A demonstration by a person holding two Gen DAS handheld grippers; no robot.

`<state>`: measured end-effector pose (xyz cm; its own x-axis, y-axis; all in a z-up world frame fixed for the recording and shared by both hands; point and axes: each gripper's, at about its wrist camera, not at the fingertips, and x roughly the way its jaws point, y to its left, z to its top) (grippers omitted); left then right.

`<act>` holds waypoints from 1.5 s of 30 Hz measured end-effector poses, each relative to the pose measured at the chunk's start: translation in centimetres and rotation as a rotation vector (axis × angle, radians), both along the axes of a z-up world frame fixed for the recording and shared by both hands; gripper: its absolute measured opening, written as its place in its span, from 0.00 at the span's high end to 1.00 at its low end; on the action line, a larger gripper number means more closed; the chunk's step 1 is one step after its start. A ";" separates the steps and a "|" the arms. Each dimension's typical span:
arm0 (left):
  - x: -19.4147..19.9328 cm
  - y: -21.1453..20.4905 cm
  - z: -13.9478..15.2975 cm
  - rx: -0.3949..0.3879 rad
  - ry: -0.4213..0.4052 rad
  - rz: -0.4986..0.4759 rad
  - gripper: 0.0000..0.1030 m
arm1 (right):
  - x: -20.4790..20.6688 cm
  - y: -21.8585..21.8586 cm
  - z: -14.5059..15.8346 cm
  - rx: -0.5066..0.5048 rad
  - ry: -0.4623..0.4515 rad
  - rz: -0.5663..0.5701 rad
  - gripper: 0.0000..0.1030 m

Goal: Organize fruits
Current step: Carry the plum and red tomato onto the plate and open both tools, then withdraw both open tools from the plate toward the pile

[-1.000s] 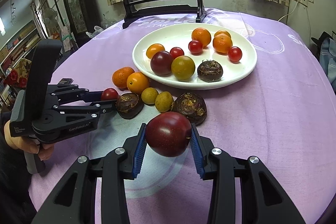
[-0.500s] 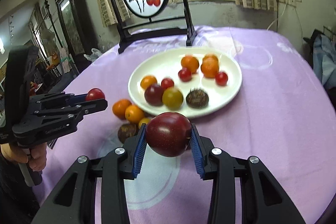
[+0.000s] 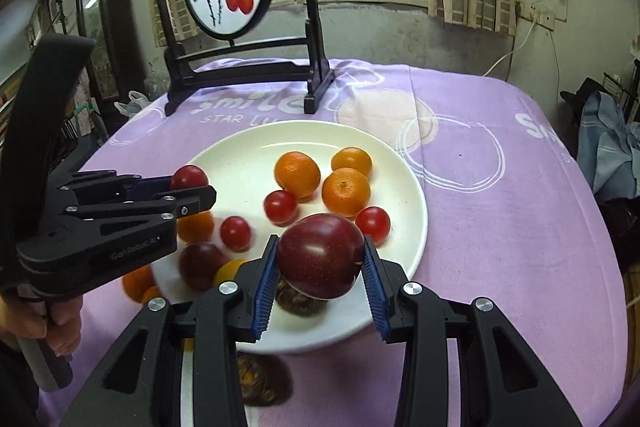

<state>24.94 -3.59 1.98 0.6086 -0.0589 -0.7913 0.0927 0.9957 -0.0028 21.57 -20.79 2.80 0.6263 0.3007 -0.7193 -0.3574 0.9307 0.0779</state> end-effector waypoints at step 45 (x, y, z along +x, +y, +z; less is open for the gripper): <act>-13.1 2.8 -3.0 -0.063 0.027 0.016 0.28 | -10.2 -0.5 -3.4 -0.009 0.078 0.081 0.47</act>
